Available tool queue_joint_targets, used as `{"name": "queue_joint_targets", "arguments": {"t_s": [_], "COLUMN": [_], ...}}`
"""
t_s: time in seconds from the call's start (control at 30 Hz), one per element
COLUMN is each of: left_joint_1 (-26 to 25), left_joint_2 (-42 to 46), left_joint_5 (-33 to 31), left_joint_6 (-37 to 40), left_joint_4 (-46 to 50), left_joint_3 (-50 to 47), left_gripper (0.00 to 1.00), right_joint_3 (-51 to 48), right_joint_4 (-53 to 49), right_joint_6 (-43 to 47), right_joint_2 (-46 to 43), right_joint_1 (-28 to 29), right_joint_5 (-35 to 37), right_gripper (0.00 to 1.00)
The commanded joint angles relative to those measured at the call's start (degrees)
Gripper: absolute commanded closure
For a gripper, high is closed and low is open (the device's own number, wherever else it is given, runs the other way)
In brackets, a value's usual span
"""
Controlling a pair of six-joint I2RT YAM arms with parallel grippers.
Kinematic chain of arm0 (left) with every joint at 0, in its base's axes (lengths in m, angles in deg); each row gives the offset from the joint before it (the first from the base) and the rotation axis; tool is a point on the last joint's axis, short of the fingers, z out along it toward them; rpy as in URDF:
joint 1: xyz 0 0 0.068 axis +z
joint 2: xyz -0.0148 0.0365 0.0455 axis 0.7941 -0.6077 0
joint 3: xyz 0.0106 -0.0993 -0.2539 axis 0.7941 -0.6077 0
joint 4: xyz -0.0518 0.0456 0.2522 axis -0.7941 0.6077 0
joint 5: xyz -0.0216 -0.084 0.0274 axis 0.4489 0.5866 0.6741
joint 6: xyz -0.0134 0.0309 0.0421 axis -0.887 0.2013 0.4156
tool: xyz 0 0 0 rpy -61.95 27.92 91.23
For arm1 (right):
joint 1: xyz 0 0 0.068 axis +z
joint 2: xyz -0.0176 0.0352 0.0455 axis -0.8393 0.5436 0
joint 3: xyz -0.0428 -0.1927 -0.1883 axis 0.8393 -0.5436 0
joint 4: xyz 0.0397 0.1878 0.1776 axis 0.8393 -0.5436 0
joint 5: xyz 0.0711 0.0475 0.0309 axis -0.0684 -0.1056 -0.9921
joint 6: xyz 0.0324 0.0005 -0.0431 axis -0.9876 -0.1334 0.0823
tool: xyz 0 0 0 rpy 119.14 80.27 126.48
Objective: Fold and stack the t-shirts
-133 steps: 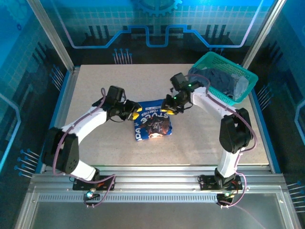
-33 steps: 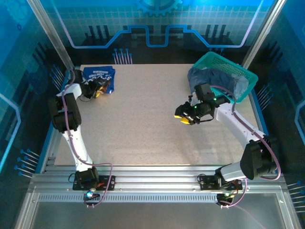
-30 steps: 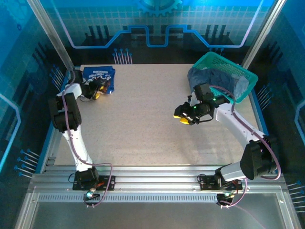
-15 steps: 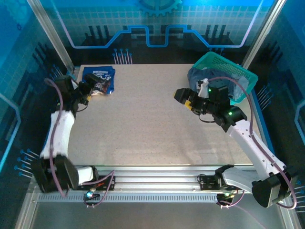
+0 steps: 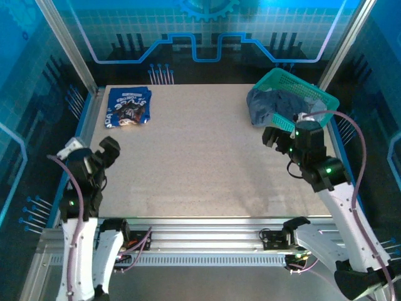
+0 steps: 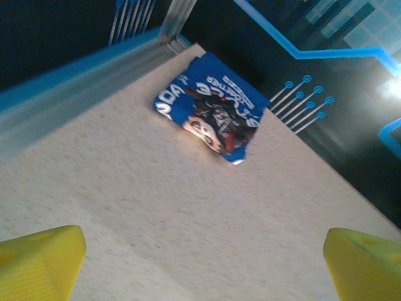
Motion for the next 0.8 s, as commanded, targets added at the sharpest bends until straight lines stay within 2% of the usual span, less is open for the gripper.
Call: {"name": "queue_joint_targets", "arguments": {"t_s": [0.0,0.03,0.1,0.2,0.47,0.6,0.73,0.77], "left_joint_1": [-2.1,-2.5,-3.8,-5.1,-7.6,-7.6,-7.6,-7.7], "left_joint_2": [3.4,4.4,5.3,2.4,-22.3,-33.0,-42.9,-44.3], "left_joint_5": [-1.4,1.0,0.8,0.2,-1.9,-0.8,1.2,1.4], "left_joint_6": [15.3,17.4,18.3,17.6,19.3,20.8,21.3,22.7], "left_joint_4": [-10.3,-13.8,-19.2,-28.3,-57.0,-68.9,-79.6,-78.1], "left_joint_3": [-10.8,-14.1,-19.3,-25.2,-30.7,-29.2,-27.2,-25.4], "left_gripper": [0.01,0.01,0.01,0.01,0.01,0.01,0.01,0.01], "right_joint_3": [-15.3,-20.8,-28.7,-33.6,-37.1,-36.2,-33.7,-33.8], "right_joint_4": [14.4,20.7,29.9,37.2,59.7,70.0,73.8,75.4], "right_joint_6": [12.2,13.9,16.6,18.5,21.8,22.9,24.8,24.9], "right_joint_2": [-3.6,-5.2,-6.2,-2.5,14.1,21.7,27.2,28.4], "right_joint_1": [-1.6,-1.9,-2.0,-2.5,-7.4,-10.5,-12.0,-12.6], "right_joint_5": [5.5,5.7,6.7,5.3,-1.2,-6.0,-8.6,-9.4], "right_gripper": [0.0,0.0,0.0,0.0,0.0,0.0,0.0,0.0]}}
